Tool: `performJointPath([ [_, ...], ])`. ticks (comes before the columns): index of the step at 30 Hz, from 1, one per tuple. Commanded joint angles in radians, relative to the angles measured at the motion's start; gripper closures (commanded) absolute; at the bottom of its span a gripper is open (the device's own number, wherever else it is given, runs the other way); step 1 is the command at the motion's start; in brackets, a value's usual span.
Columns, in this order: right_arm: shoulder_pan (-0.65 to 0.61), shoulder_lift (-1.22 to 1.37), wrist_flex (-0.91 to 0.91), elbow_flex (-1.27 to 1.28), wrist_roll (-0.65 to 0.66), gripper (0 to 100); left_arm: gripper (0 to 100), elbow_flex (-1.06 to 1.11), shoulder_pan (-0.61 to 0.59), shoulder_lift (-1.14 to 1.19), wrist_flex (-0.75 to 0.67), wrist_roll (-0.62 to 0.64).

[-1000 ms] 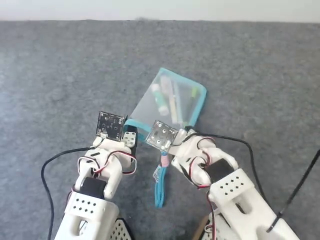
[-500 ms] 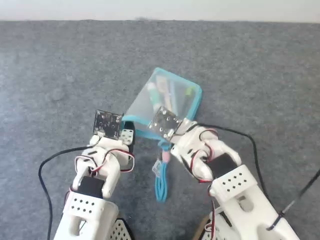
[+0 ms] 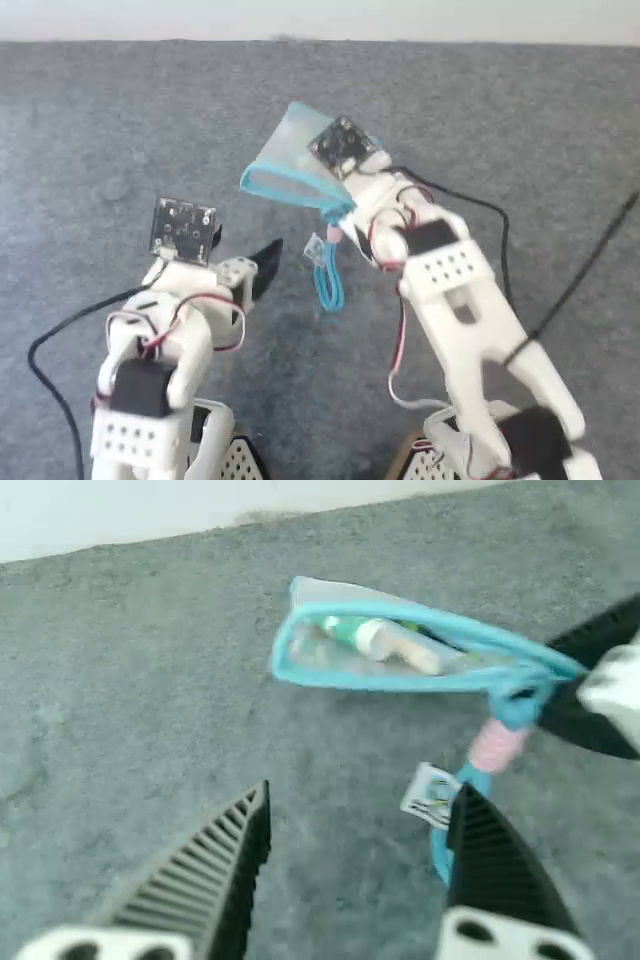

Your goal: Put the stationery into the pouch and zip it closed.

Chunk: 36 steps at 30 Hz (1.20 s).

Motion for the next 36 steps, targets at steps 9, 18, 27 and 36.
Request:
performJointPath([
  [9, -0.015, 0.025, 0.222, -0.193, -0.06, 99.1, 73, 0.245, 0.169, -0.272, -0.129, -0.126],
  [18, -0.131, -0.206, 0.311, -0.106, -0.092, 99.1, 73, 0.341, 0.183, -0.272, -0.258, -0.126],
  [27, -0.189, -0.438, 0.312, 0.051, -0.086, 99.1, 73, 0.346, 0.183, -0.273, -0.258, -0.126],
  [36, -0.298, -0.458, 0.312, 0.086, -0.064, 99.1, 74, 0.346, 0.207, -0.273, -0.259, -0.123],
])
